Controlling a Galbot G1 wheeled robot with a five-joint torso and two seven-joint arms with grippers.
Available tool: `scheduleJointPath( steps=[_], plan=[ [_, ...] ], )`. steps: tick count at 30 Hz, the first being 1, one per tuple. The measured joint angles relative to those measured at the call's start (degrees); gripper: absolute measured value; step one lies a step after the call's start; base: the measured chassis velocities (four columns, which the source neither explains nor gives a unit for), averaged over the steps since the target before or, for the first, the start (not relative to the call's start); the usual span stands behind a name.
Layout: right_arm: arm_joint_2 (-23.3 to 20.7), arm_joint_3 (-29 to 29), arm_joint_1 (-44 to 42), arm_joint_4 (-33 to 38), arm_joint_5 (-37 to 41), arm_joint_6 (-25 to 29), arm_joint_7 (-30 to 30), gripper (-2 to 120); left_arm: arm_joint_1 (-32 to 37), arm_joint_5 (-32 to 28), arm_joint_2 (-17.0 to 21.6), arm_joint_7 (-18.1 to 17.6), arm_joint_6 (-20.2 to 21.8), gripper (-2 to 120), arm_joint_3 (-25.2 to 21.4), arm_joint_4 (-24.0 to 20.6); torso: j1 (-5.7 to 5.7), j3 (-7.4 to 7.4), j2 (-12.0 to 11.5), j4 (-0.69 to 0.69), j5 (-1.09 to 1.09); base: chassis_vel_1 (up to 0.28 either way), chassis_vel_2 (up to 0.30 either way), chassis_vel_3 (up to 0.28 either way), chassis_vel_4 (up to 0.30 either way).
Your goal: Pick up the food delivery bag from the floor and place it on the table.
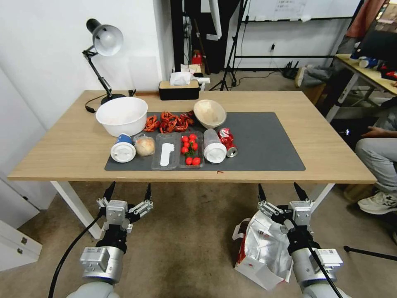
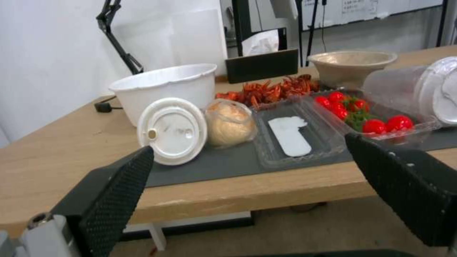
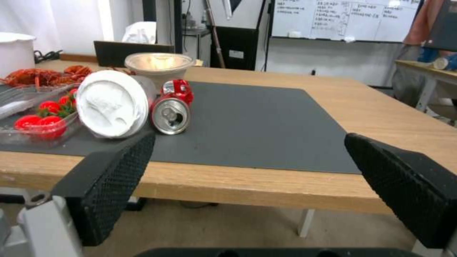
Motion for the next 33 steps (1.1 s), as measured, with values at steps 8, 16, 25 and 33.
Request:
scheduleJointPath(
  steps=[8,16,25,33],
  plan=[
    [0.0,0.0,0.0,0.0,0.0,0.0,0.0,100,0.0,0.0,0.0,0.0,0.0,100,0.0,0.0,0.0,0.0,0.0,0.0,0.0,0.0,0.0,0.0,0.0],
    [0.0,0.0,0.0,0.0,0.0,0.0,0.0,100,0.0,0.0,0.0,0.0,0.0,100,0.0,0.0,0.0,0.0,0.0,0.0,0.0,0.0,0.0,0.0,0.0],
    [1.8,-2.0,-1.3,1.5,-1.7,-4.2,-2.7,100,-0.4,-3.3,1.3,-3.8,3.3,100,2.0,-1.0,0.0,0.0,0.0,0.01,0.0,0.0,0.0,0.0,0.0],
    [6.2,-6.4,-4.0,4.9,-5.8,-12.0,-9.2,100,-1.6,-13.8,5.6,-15.9,11.8,100,8.4,-4.3,0.0,0.0,0.0,-0.01,0.0,0.0,0.0,0.0,0.0]
  ],
)
